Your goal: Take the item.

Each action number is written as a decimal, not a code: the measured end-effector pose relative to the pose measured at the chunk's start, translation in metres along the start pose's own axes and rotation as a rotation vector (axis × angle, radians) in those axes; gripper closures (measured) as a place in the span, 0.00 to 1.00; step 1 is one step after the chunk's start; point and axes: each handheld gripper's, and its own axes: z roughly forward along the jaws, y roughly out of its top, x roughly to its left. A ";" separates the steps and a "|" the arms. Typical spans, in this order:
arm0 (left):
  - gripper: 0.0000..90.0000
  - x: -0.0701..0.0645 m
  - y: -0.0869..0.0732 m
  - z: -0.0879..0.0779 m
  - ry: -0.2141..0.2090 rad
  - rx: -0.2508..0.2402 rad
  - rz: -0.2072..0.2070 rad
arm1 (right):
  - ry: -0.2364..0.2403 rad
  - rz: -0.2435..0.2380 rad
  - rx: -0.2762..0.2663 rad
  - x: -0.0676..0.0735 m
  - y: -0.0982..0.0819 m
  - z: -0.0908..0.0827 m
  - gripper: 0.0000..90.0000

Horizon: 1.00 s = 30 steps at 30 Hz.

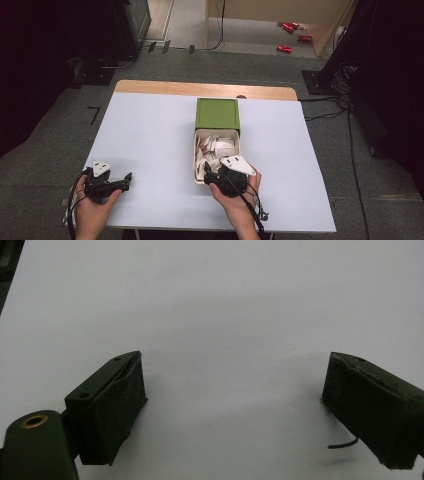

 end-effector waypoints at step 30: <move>0.12 0.000 0.000 0.000 0.000 0.000 -0.001 | 0.091 -0.036 0.057 0.008 -0.024 0.021 0.80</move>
